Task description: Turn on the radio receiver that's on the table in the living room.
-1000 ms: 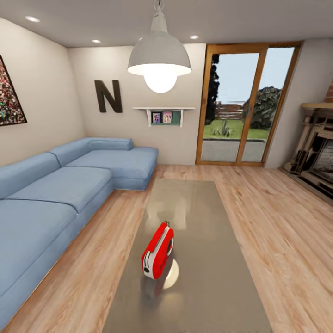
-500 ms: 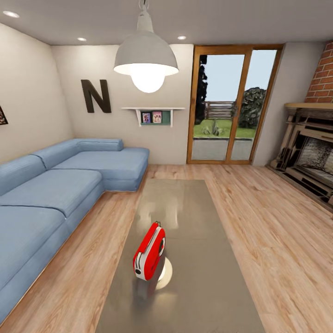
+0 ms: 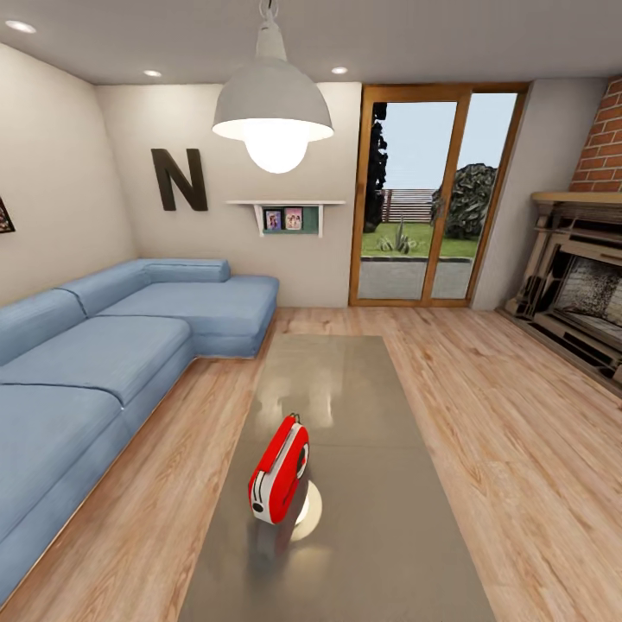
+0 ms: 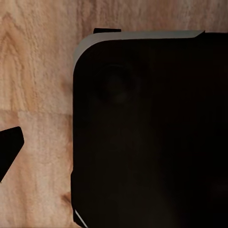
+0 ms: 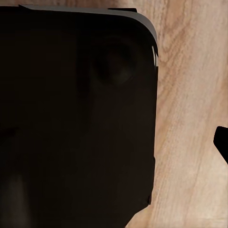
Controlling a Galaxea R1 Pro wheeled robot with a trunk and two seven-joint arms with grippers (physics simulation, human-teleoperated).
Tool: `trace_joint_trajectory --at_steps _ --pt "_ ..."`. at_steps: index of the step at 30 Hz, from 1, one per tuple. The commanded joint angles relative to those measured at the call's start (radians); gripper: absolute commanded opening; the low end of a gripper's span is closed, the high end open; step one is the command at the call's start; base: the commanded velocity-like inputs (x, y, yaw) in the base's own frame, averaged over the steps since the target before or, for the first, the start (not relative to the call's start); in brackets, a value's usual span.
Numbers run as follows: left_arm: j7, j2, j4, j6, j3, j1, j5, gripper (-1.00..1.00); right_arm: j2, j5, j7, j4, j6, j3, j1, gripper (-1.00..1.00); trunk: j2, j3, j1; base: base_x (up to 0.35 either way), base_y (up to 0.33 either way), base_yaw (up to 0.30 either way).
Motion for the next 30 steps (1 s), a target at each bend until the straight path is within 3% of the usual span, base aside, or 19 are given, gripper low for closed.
trace_joint_trajectory --at_steps 1,4,9,30 --pt "-0.002 0.0 0.0 0.0 0.0 0.0 0.006 1.0 0.0 0.0 0.0 0.0 0.0 0.0 0.0 1.0 0.0 0.0 0.0 0.0 0.0 0.0" --pt "-0.005 -0.002 -0.001 -0.001 0.0 0.0 0.037 1.0 0.0 -0.001 0.0 -0.001 -0.001 0.0 0.0 1.0 0.0 0.0 0.0 0.0 0.0 0.0" --pt "-0.001 -0.008 -0.001 -0.003 -0.001 0.0 0.046 1.0 -0.001 -0.001 0.0 0.0 -0.001 -0.001 0.0 1.0 0.0 0.0 0.0 0.0 0.0 0.0" --pt "-0.009 -0.007 0.0 -0.001 -0.002 0.0 0.048 1.0 0.0 -0.002 0.0 0.0 0.001 -0.001 0.0 1.0 0.147 0.066 -0.08 0.0 0.0 0.0"
